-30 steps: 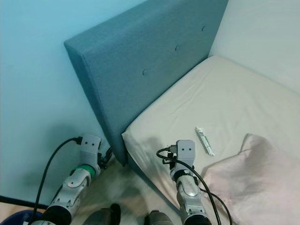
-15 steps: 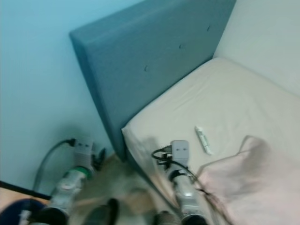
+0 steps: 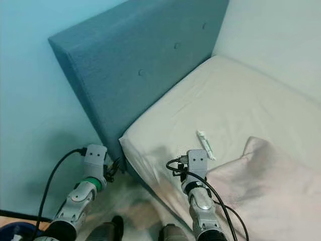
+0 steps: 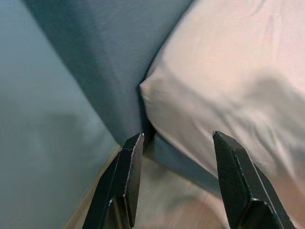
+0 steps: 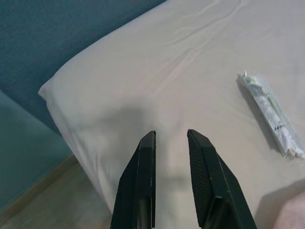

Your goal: Clean up the room

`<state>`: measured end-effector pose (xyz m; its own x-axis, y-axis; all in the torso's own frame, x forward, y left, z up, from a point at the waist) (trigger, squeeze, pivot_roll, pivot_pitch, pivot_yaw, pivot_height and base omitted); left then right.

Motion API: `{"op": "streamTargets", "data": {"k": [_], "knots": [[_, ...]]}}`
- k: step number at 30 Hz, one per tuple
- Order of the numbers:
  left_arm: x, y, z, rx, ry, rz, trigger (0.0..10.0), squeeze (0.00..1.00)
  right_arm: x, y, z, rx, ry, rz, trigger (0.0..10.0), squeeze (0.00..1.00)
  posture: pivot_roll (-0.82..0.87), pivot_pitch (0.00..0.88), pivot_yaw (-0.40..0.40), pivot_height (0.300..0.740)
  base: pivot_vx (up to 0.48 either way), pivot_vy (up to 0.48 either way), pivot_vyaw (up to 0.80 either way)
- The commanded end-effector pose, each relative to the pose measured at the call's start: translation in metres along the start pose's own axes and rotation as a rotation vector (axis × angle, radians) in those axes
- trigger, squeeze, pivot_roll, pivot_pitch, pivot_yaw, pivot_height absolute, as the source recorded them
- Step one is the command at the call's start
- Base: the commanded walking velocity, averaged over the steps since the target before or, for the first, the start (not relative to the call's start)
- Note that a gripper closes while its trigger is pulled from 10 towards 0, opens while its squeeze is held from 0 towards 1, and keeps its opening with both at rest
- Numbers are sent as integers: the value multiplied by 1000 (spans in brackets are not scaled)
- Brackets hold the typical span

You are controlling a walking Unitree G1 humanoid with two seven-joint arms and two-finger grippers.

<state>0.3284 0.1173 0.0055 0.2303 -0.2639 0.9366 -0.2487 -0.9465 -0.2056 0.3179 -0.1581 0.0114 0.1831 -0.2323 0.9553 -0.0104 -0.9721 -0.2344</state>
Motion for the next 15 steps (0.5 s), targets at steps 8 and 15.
{"op": "streamTargets", "data": {"k": [8,15], "knots": [[4,4,-1,-7,34,8,10000,0,22,9,8,-34,65,9,10000,0,22,124,57,705,0,0,0],[9,5,-1,-13,58,25,10000,0,34,12,16,-37,83,-4,10000,0,22,126,57,670,0,0,0]]}}
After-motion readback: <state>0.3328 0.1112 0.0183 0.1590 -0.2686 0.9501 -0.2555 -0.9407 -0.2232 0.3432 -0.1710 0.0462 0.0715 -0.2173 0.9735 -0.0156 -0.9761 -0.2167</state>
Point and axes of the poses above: a point about 5 cm out from each wrist's last joint towards the gripper, its own z axis pointing out of the wrist towards the gripper, its own x axis along the axis of the wrist's last joint, y = z × x, the point moved 4 cm from there along z, pointing out of the wrist towards the gripper, and after that the axes turned 11 degrees about z, right-handed, at the moved point
